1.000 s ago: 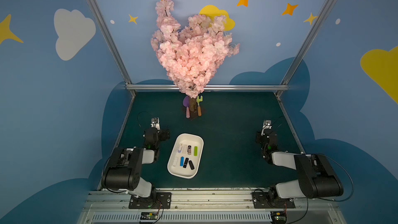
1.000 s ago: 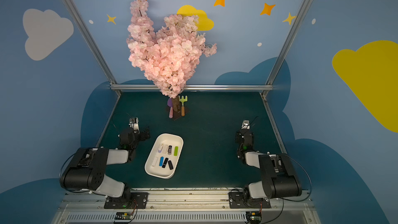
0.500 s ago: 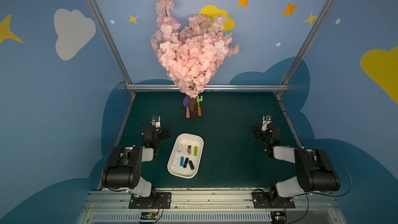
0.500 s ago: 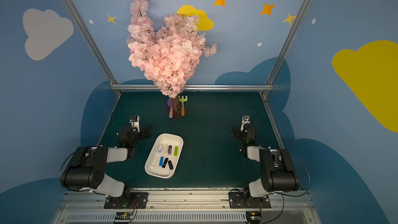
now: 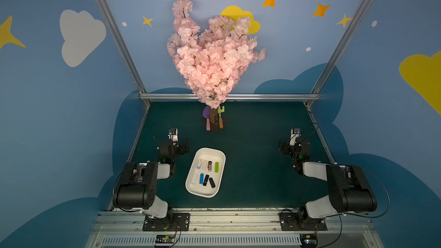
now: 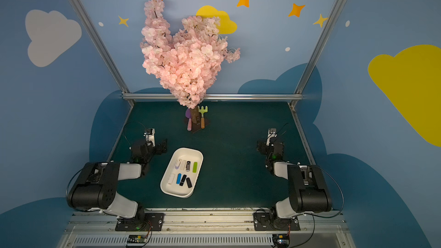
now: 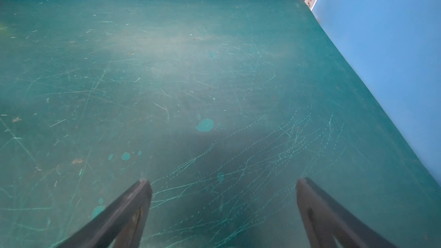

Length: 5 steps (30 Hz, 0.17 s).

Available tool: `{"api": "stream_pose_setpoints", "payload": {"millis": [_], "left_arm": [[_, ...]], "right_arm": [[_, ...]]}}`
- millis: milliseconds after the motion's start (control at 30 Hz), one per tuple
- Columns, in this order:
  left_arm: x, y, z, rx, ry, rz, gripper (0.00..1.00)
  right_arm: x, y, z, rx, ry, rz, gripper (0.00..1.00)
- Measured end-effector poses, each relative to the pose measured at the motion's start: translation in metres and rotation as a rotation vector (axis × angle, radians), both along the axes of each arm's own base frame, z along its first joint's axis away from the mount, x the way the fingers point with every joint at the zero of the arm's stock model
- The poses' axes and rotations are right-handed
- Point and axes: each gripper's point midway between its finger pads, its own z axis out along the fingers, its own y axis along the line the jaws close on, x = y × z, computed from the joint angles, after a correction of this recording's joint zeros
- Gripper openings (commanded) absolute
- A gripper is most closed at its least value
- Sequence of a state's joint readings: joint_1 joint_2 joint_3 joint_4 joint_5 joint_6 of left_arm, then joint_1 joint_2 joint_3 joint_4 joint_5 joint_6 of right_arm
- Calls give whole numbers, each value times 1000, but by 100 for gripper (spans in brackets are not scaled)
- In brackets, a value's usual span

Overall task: Put the usb flash drive into the storage box
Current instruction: Reset both arms

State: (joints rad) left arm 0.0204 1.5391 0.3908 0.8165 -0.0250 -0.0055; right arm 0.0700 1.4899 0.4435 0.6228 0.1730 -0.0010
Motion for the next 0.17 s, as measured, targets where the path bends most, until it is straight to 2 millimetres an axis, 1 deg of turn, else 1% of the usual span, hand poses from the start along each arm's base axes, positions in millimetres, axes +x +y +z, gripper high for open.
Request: {"api": "stream_pose_setpoints", "payload": {"millis": [167], "left_arm": [[0, 0, 0, 0, 0, 0, 100]], "right_arm": [[0, 0, 0, 1, 2, 2, 98]]}}
